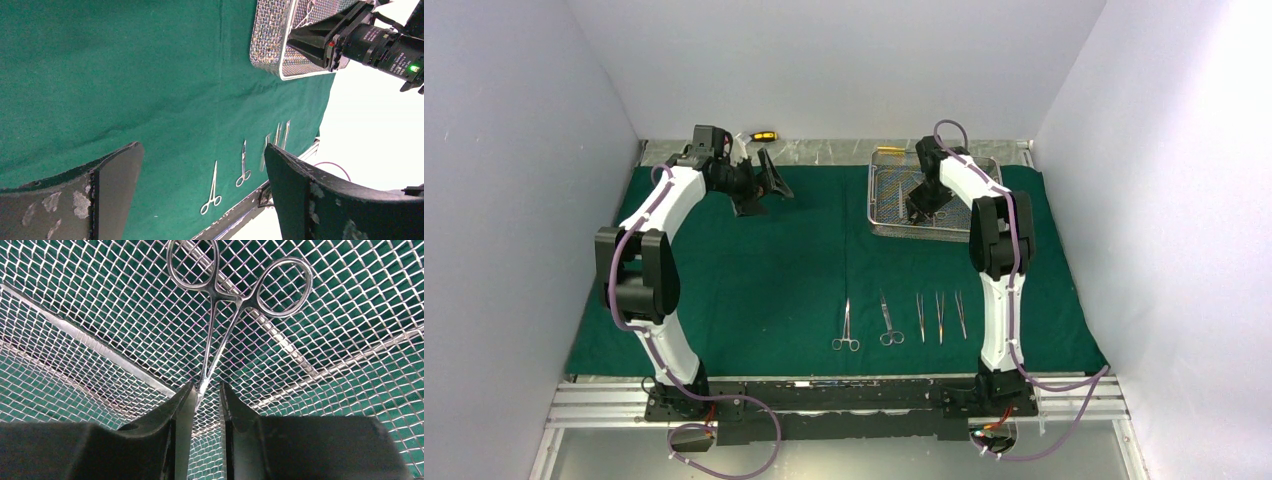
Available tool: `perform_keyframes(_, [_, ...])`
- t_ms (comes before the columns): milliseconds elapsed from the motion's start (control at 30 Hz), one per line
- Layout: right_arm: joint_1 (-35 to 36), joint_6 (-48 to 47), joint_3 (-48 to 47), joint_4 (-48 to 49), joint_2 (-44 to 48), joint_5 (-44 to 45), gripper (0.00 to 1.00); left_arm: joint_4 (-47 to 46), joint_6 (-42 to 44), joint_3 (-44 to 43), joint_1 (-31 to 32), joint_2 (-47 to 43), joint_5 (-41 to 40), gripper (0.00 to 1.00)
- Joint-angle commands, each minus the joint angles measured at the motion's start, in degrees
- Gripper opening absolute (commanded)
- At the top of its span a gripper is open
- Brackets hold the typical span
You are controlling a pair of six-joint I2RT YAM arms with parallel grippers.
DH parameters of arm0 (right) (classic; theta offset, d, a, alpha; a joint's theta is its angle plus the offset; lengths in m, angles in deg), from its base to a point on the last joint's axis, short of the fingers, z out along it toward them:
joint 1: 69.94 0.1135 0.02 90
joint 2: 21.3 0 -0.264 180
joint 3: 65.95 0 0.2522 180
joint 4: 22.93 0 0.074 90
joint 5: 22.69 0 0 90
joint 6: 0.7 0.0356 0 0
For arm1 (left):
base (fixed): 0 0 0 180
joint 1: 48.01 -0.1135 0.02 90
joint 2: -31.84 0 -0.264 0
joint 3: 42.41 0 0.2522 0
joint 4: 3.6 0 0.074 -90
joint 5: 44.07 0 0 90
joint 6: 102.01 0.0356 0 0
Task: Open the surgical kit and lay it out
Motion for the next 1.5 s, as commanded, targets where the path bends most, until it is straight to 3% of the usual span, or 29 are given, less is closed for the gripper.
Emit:
perform_keyframes(0, [0.18, 0.85, -0.68, -1.04, -2.11, 0.98, 0.26, -0.39, 0.36, -1.63, -0.03, -0.63, 0.08, 0.97])
perform_keyframes(233, [0.16, 1.04, -0.74, -1.65, -2.05, 1.03, 0.0, -0.28, 0.88, -1.84, -0.02, -0.74, 0.29, 0.97])
perform_keyframes(900, [-1.09, 4.86, -1.92, 0.74, 7.56, -2.16, 0.0, -2.32, -0.05, -2.99, 0.47, -0.3, 4.74, 0.97])
perform_keyframes(1467, [-1.13, 5.28, -0.32, 3.55, 12.61, -7.49, 0.0, -4.35, 0.45, -9.48, 6.0, 4.57, 10.78, 0.96])
